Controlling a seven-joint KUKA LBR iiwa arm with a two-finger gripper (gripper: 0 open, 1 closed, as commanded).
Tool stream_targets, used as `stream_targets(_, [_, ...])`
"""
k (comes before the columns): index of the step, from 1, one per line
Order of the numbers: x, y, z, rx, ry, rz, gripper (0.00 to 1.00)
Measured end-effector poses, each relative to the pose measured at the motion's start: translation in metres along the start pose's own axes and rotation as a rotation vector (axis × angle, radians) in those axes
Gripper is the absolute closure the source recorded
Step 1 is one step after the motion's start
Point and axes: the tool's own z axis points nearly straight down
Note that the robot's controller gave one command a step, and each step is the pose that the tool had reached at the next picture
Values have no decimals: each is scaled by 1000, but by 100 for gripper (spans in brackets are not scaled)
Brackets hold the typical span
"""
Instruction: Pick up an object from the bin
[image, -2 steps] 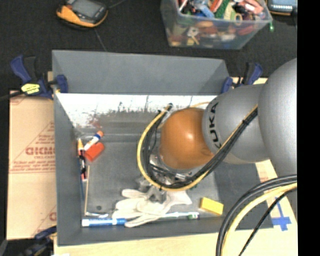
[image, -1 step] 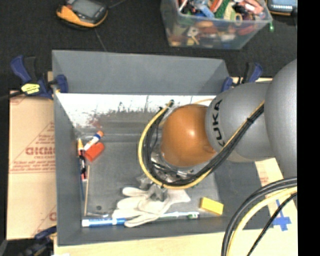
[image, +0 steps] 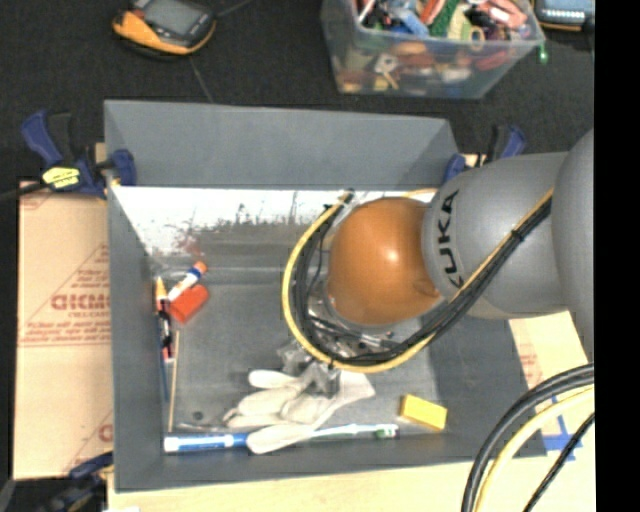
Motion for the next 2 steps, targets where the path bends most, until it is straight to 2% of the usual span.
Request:
stream_targets(1, [-2, -1, -18, 4, -6, 3, 100])
stream_targets(2, [-1, -1, -31, 1, -2, 6, 100])
